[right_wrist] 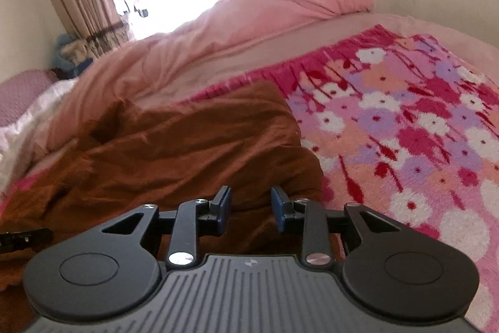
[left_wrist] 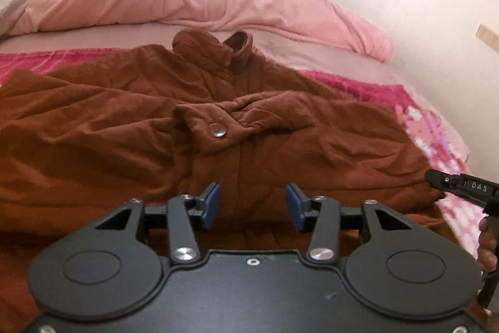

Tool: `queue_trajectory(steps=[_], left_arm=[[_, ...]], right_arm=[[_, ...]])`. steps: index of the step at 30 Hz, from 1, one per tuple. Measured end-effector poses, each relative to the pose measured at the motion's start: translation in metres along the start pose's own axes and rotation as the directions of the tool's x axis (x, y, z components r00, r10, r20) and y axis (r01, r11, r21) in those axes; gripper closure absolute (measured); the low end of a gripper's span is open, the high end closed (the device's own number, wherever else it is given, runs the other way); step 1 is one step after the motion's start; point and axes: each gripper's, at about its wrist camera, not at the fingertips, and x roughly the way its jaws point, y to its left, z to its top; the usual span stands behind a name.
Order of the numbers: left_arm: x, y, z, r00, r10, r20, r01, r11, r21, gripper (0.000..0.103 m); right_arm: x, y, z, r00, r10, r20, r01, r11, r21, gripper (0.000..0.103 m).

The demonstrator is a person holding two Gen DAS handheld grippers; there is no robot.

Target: Fold large clothes

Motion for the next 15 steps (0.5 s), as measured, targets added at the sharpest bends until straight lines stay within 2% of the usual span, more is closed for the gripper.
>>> queue_trajectory(steps=[4,7,10,13,15], left_arm=[[-0.063,0.016,-0.021,0.999,0.002,0.04,-0.002,1.0,0.0,0.047],[-0.112,0.038,-0.059,0.995,0.093,0.047,-0.093,0.996,-0.016,0.046],[-0.16,0.072,-0.101,0.985,0.165,0.049,-0.16,0.983,-0.087,0.046],[-0.206,0.11,-0.14,0.968,0.247,0.048,-0.233,0.951,-0.205,0.046],[-0.231,0.135,-0.163,0.959,0.279,0.042,-0.255,0.922,-0.293,0.046]], right_arm=[[-0.054,-0.01,-0.001,0.991,0.123,0.043,-0.124,0.992,0.027,0.04],[-0.096,-0.033,-0.016,0.98,0.195,0.031,-0.197,0.978,0.066,0.037],[-0.126,-0.064,-0.038,0.973,0.229,-0.027,-0.224,0.968,0.115,0.037],[-0.151,-0.1,-0.061,0.971,0.23,-0.061,-0.218,0.962,0.168,0.037],[-0.164,-0.122,-0.077,0.968,0.24,-0.078,-0.218,0.95,0.223,0.037]])
